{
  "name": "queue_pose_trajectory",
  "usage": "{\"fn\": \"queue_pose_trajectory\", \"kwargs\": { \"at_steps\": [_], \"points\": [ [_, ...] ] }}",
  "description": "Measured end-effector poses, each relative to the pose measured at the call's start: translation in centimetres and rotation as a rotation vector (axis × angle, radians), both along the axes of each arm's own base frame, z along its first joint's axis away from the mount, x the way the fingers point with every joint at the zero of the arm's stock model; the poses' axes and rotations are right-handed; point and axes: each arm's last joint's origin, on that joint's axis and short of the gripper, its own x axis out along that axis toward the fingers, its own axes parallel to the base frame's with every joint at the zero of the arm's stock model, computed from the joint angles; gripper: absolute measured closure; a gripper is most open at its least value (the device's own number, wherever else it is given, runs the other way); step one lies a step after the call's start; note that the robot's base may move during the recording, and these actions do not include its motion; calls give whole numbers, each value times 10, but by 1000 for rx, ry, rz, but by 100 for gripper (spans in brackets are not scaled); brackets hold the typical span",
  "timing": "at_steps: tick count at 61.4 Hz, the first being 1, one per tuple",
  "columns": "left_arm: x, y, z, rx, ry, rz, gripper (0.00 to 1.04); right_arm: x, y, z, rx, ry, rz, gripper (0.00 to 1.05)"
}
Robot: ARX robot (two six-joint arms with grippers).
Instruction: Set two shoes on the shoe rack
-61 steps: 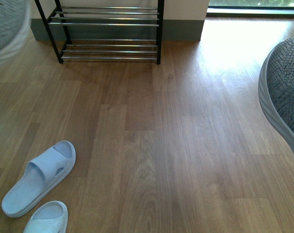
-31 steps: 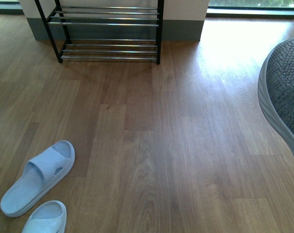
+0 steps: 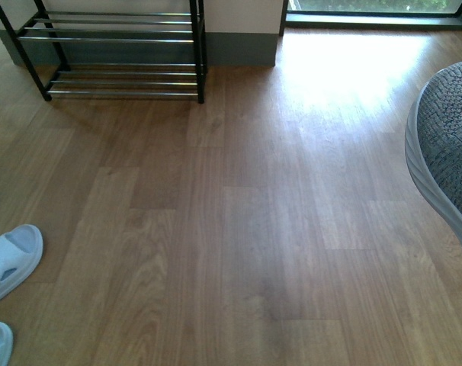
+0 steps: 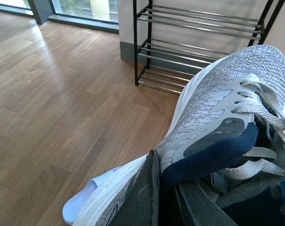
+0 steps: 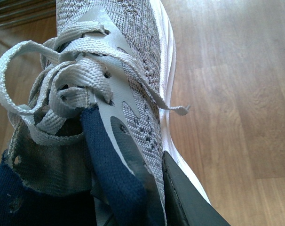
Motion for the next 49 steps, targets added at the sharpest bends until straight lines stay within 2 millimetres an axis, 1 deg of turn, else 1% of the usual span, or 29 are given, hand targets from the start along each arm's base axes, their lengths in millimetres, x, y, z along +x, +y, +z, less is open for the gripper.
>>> {"fn": "queue_pose_trajectory", "kwargs": {
  "at_steps": [49],
  "points": [
    [0,0,-1,3,4,-2,103,0,0,0,4,0,-1,103]
  ]
}}
